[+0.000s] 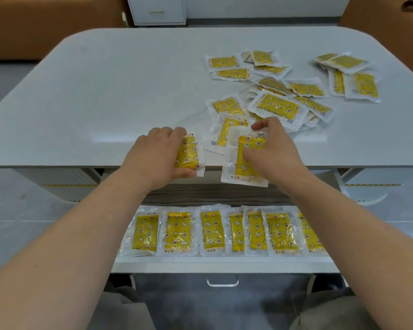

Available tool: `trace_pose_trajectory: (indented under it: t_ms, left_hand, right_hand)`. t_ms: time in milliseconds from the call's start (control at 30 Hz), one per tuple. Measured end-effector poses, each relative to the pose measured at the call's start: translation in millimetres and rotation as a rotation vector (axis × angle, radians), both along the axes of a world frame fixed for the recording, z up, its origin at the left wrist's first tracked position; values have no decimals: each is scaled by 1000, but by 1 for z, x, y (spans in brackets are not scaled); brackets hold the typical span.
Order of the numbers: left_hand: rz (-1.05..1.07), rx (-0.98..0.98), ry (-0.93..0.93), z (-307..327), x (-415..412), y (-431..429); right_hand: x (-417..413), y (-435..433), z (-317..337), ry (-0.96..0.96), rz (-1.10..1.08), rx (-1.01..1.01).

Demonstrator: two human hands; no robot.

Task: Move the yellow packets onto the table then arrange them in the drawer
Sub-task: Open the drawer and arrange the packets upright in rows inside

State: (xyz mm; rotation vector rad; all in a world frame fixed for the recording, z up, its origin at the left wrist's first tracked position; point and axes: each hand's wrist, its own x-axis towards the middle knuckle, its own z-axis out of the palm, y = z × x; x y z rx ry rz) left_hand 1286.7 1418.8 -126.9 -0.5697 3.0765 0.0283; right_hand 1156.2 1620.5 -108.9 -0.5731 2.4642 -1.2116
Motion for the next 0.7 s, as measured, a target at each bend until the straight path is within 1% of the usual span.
trace_pose_trajectory:
  t_ms: [100, 167, 267, 367, 433, 467, 533, 633, 700]
  left_hand:
    - [1, -72, -16, -1, 0, 1]
    - [27, -71, -9, 0, -1, 2]
    - [65, 64, 30, 7, -2, 4]
    - [101, 290, 1, 20, 3, 1]
    - [133, 430, -110, 29, 10, -1]
    - [136, 451, -197, 31, 14, -2]
    - [126, 421, -377, 31, 19, -1]
    - [122, 386, -625, 22, 22, -5]
    - [147, 390, -746, 13, 23, -13]
  right_hand:
    - [5, -3, 3, -32, 59, -55]
    - [9, -4, 5, -23, 136, -70]
    - [14, -5, 10, -33, 304, -43]
    - [16, -3, 12, -111, 504, 88]
    - [19, -3, 7, -132, 613, 218]
    - [21, -3, 3, -136, 648, 277]
    - [27, -6, -9, -153, 679, 357]
    - [37, -15, -34, -130, 674, 430]
    - [43, -20, -52, -149, 638, 449]
